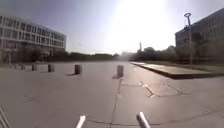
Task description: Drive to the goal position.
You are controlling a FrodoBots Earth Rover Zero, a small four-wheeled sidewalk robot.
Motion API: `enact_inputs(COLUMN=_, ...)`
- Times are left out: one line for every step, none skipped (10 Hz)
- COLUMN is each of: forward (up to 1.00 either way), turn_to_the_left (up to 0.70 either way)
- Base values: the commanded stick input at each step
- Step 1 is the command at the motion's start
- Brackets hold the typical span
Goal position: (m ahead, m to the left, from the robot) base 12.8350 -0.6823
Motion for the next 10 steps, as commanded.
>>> enact_inputs(forward=0.70, turn_to_the_left=0.00)
enact_inputs(forward=0.70, turn_to_the_left=0.00)
enact_inputs(forward=0.70, turn_to_the_left=0.00)
enact_inputs(forward=0.70, turn_to_the_left=0.00)
enact_inputs(forward=0.70, turn_to_the_left=0.00)
enact_inputs(forward=0.70, turn_to_the_left=0.00)
enact_inputs(forward=0.70, turn_to_the_left=0.00)
enact_inputs(forward=0.70, turn_to_the_left=0.00)
enact_inputs(forward=0.70, turn_to_the_left=0.00)
enact_inputs(forward=0.70, turn_to_the_left=0.00)
